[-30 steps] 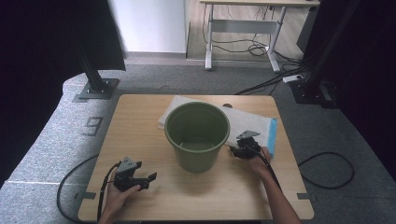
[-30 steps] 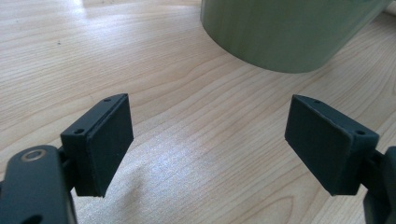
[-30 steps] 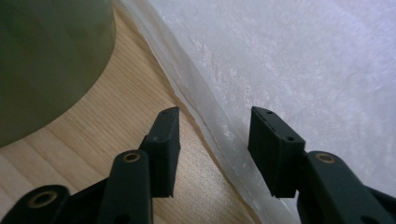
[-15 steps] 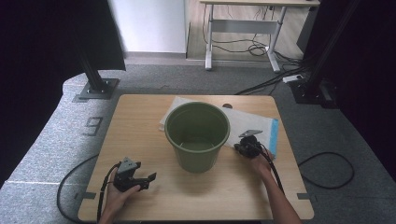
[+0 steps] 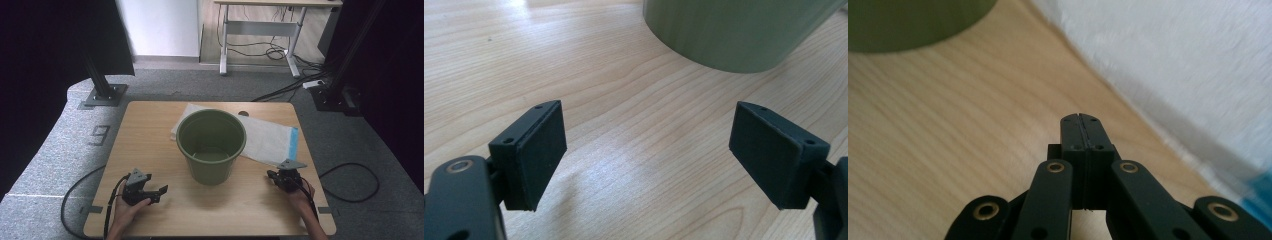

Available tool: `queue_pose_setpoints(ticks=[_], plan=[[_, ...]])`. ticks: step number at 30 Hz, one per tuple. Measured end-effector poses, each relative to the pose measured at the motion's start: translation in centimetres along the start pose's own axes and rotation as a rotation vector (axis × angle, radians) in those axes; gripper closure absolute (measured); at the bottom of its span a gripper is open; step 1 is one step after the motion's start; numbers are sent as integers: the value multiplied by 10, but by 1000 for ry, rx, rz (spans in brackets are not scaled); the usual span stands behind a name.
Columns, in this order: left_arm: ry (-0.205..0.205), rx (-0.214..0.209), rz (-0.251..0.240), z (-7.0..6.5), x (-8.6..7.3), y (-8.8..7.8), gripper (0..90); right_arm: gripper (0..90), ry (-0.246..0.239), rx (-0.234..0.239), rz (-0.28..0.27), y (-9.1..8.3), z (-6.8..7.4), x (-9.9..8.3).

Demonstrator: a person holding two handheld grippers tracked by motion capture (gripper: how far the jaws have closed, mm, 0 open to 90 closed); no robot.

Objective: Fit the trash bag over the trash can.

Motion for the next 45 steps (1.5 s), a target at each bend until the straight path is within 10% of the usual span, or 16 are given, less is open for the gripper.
queue_pose_setpoints(ticks=[8, 22, 34, 40, 45], plan=[[16, -1, 16, -4, -1, 3, 149, 546, -5, 28, -52, 29, 9, 47], [8, -3, 3, 1, -1, 0, 150, 436, -33, 68, -31, 92, 20, 76], [13, 7, -41, 1, 2, -4, 164, 518, 8, 58, 4, 111, 24, 77], [11, 6, -36, 1, 2, -5, 165, 884, 53, 18, 13, 109, 17, 79], [10, 3, -29, 2, 1, -5, 165, 890, 36, -7, 38, 95, 13, 75]])
Point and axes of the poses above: each handheld gripper's, and its own axes: y roughly forward along the jaws, x roughly out of its top, z roughly to its left, the point moved 6 cm from there along y, roughly forward along the jaws, and after that the axes turned 9 degrees about y, right-handed, at the moved point
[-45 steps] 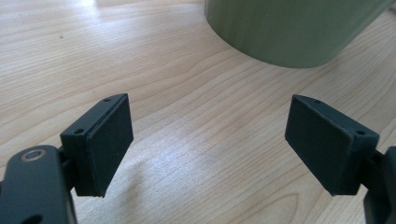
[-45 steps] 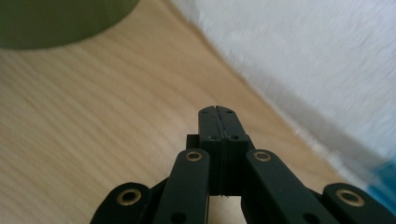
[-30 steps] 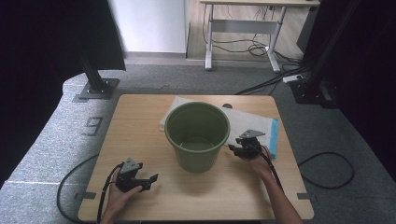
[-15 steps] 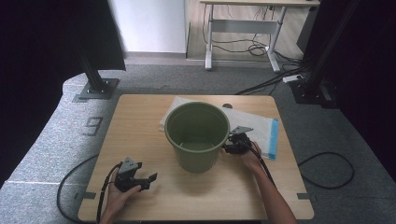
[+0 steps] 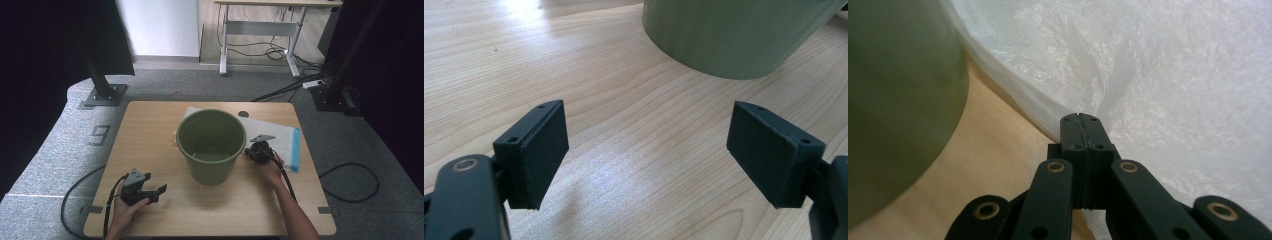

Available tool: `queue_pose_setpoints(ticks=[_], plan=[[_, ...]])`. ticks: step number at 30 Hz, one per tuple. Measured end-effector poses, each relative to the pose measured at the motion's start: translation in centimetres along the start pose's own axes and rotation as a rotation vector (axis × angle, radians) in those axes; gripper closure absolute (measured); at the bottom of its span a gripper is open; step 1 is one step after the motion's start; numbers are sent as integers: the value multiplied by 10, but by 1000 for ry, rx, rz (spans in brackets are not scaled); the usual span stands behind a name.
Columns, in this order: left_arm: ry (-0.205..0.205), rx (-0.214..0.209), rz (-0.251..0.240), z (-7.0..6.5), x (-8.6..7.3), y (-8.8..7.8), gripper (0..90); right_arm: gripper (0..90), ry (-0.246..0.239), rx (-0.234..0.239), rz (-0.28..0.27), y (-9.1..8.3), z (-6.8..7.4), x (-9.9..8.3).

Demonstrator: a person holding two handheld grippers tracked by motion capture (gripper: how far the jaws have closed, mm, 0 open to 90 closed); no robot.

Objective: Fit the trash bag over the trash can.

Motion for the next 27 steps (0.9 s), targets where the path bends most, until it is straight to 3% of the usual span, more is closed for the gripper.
queue_pose_setpoints(ticks=[7, 10, 16, 21, 24, 27], plan=[[-5, -5, 7, 0, -1, 1, 165, 890, -44, -1, -57, -60, -5, -22], [-9, -8, 6, 0, 0, 1, 165, 890, -38, 10, -65, -86, -9, -42], [-13, -5, 9, 0, 0, 1, 165, 890, -28, 32, -70, -120, -8, -82], [-14, -5, 16, 0, -1, 2, 164, 885, -26, 17, -45, -125, -14, -99], [-11, -5, 19, 0, -1, 3, 165, 710, -11, 20, -80, -124, -10, -90], [-10, -3, 22, 0, -1, 3, 164, 571, -36, 10, -138, -120, 3, -68]])
Point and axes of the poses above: each handheld gripper's, and its own axes: y roughly forward along the jaws, x roughly out of its top, z roughly to its left, the point moved 6 cm from there along y, roughly forward along the jaws, and after that the axes turned 9 degrees about y, right-handed, at the moved point
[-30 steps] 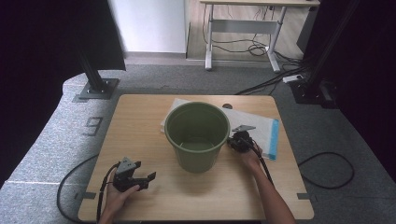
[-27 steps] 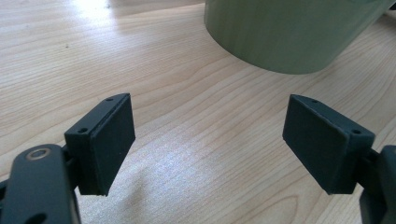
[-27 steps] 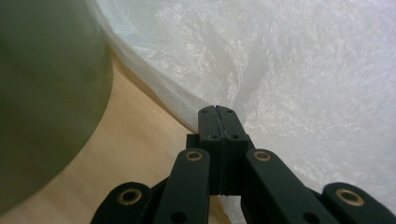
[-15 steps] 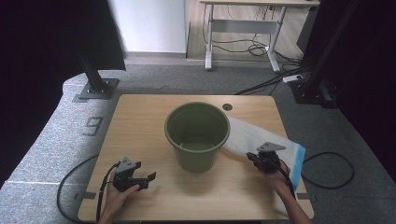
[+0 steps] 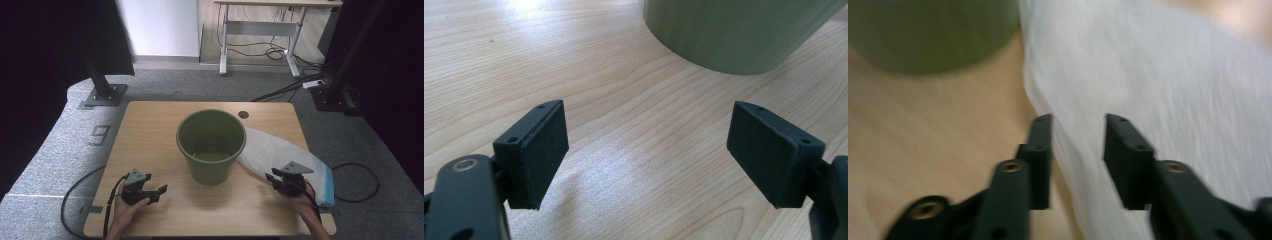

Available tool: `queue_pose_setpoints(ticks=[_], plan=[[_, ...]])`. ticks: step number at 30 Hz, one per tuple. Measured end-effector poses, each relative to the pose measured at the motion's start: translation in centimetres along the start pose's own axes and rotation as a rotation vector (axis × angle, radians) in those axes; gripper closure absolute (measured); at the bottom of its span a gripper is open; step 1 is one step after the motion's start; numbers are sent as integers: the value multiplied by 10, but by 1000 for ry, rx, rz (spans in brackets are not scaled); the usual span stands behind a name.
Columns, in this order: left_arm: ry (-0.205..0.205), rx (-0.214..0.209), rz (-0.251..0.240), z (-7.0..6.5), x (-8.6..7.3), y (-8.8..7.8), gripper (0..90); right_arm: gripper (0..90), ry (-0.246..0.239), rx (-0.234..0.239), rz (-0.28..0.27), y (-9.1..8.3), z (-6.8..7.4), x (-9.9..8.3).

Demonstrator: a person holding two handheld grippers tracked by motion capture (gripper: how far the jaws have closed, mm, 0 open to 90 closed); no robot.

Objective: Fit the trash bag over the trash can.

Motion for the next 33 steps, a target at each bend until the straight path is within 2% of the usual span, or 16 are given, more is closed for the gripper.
queue_pose_setpoints(ticks=[3, 6, 9, 13, 15, 18, 22, 25, 29, 33], plan=[[4, 3, 4, 0, 0, 0, 164, 462, -23, 20, -19, 17, 17, 22], [7, 6, 6, 0, -1, 0, 164, 428, -48, 48, -13, 41, 32, 37], [6, 3, 10, 1, -1, 1, 165, 430, -76, 43, 11, 66, 35, 42], [16, 9, 20, 1, -2, 1, 164, 462, -62, 37, 31, 90, 32, 39], [15, 7, 21, 1, -2, 2, 165, 498, -51, 40, 34, 96, 30, 37], [18, 5, 28, 1, -2, 4, 165, 537, -68, 28, 45, 103, 30, 35], [23, 8, 30, -1, -2, 2, 164, 578, -58, 32, 58, 112, 30, 33], [21, 10, 29, 0, -2, 2, 164, 691, -44, 45, 77, 117, 29, 31], [21, 10, 36, 1, -3, 3, 164, 870, -10, 54, 73, 116, 25, 33], [26, 17, 45, 1, -4, 3, 165, 887, 22, 43, 44, 109, 18, 39]])
Point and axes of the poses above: each handheld gripper's, and its own axes: y roughly forward along the jaws, x roughly out of its top, z roughly to its left, the point moved 6 cm from there along y, roughly forward along the jaws, and after that the axes turned 9 degrees about y, right-handed, at the moved point
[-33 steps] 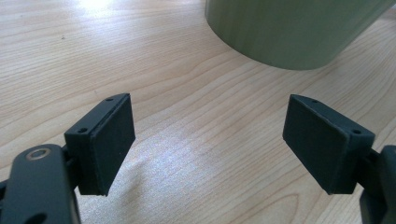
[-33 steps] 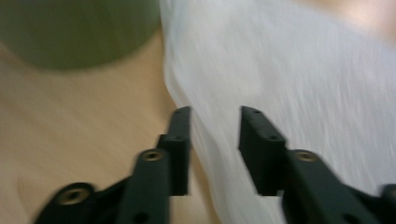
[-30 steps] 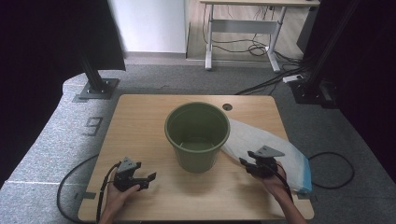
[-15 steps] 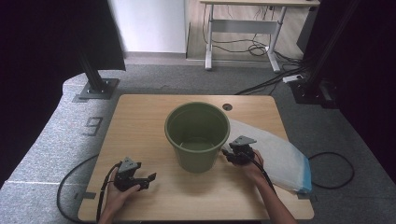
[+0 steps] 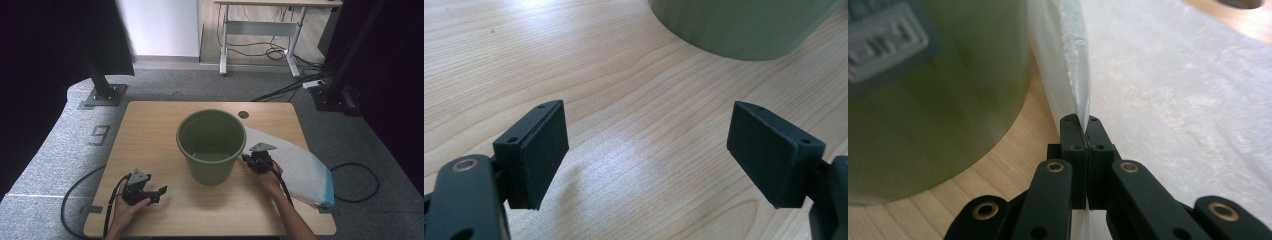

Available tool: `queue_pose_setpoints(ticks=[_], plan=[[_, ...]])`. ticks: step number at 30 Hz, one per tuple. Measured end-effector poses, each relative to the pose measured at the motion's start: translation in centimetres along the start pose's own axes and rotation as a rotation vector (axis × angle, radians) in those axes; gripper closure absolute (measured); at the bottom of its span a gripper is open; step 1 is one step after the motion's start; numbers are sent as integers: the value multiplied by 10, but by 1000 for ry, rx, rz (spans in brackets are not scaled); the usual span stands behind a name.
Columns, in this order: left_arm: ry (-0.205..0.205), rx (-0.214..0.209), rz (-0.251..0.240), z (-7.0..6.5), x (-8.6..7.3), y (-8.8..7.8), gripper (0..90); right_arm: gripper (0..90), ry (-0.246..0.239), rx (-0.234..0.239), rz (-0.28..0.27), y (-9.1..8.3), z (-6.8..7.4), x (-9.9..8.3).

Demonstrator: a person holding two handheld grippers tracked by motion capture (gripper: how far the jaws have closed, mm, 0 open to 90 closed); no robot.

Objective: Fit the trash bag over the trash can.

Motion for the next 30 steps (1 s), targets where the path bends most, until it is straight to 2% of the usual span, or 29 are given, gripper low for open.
queue_pose_setpoints(ticks=[3, 8, 11, 13, 17, 20, 30], plan=[[-7, 4, -8, 1, 0, -2, 164, 887, 28, 4, -32, -9, -4, 5], [-8, 4, -8, 2, 0, -2, 165, 888, 67, 11, -139, -37, -8, 21], [-8, 5, -8, 2, 0, -3, 165, 888, 86, 15, -179, -48, -9, 27], [-11, 8, -10, 2, 0, -4, 164, 888, 83, 17, -192, -54, -8, 30], [-17, 11, -9, 3, -1, -4, 165, 888, 90, 20, -253, -71, -6, 41], [-19, 13, -8, 4, -1, -4, 165, 888, 87, -2, -302, -87, -9, 52], [-22, 11, -8, 3, -1, -4, 164, 888, 106, 4, -409, -131, -14, 82]])
Point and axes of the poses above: each handheld gripper's, and its own axes: y roughly forward along the jaws, x roughly out of its top, z roughly to its left, the point moved 6 cm from there along y, roughly forward along the jaws, and after that the axes turned 9 degrees about y, right-handed, at the moved point
